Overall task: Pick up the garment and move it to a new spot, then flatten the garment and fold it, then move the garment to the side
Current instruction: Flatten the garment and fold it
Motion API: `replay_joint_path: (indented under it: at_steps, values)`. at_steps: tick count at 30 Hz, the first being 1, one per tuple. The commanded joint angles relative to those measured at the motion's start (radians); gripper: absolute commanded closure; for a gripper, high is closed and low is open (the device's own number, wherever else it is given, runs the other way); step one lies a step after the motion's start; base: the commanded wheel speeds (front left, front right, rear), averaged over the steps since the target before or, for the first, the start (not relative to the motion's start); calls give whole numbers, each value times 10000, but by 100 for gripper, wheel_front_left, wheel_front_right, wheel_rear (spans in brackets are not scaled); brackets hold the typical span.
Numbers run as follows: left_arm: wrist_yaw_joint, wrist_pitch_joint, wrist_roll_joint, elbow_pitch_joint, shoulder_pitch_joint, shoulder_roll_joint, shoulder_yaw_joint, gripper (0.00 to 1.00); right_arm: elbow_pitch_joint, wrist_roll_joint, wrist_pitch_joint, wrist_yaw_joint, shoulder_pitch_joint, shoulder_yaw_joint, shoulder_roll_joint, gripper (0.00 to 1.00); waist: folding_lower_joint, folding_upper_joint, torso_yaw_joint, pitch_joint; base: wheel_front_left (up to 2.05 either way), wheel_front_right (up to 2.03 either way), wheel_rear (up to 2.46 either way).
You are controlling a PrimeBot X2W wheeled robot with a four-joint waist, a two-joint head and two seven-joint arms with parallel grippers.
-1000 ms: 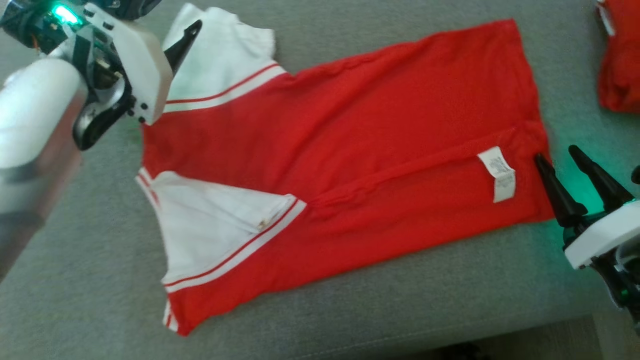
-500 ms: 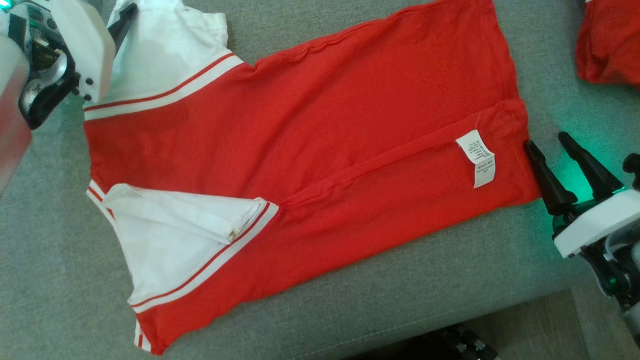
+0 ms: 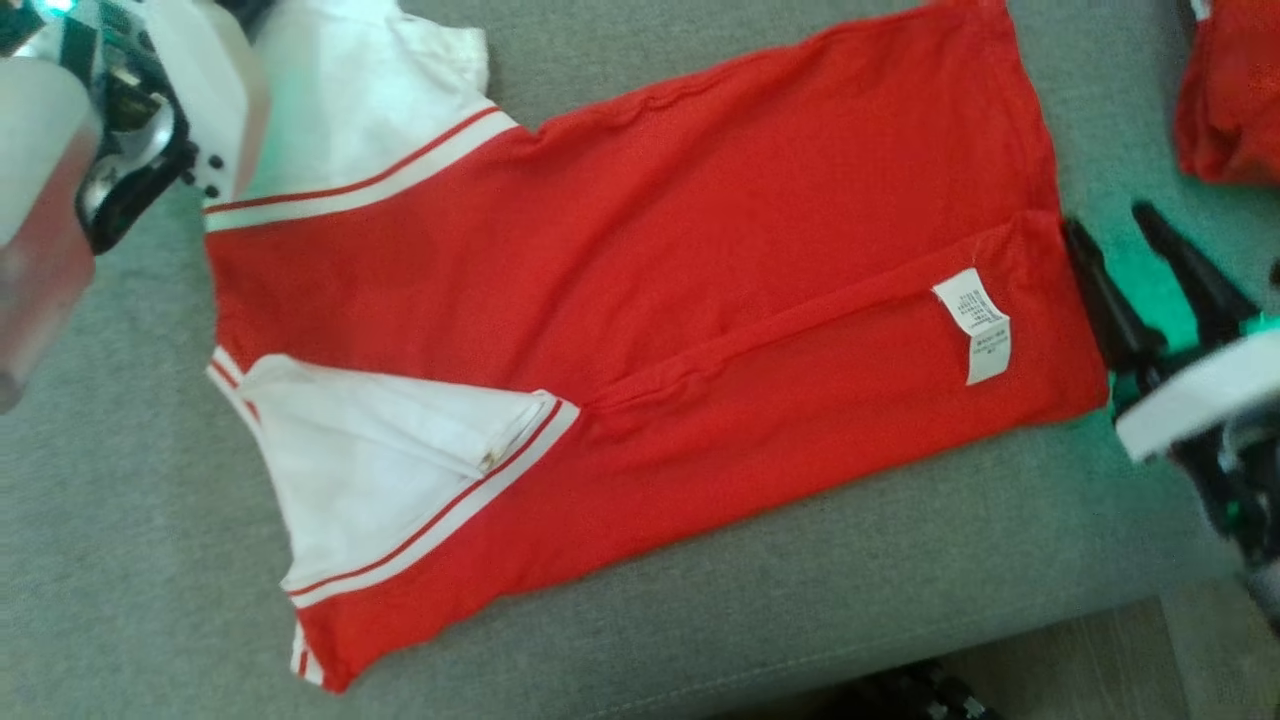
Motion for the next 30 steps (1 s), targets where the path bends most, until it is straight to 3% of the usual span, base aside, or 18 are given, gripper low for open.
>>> replay_joint_path:
  at_steps: [1, 12, 14, 20, 24, 28, 30]
  values:
    - [18, -246, -124, -252, -713, 256, 228, 100, -230, -106, 250, 65, -446, 82, -222, 0, 0, 0, 195, -176, 0, 0, 0]
    - [18, -1012, -99, -600, -1150, 55, -221, 100, 2216, -1337, 1599, 65, -3631, 636, 608, 1, 0, 0, 788, -175, 0, 0, 0]
    - [18, -1047, -91, -636, -1184, 39, -260, 100, 2751, -1458, 1701, 65, -4009, 716, 754, 20, 0, 0, 864, -162, 0, 0, 0]
    - [18, -1090, -97, -687, -1239, 14, -317, 100, 3775, -1550, 1717, 65, -4679, 937, 1029, 20, 0, 0, 990, -133, 0, 0, 0]
    - [18, -1084, -106, -740, -1281, 12, -341, 100, 4381, -1510, 1655, 65, -5158, 1178, 1099, 25, 0, 0, 1056, -86, 0, 0, 0]
    - [18, -1048, -121, -790, -1309, 9, -354, 100, 4870, -1505, 1585, 65, -5586, 1461, 1128, 37, 0, 0, 1107, -33, 0, 0, 0]
    - [18, -1044, -128, -803, -1304, -6, -358, 100, 5055, -1494, 1539, 65, -5752, 1624, 1127, 49, 0, 0, 1135, -15, 0, 0, 0]
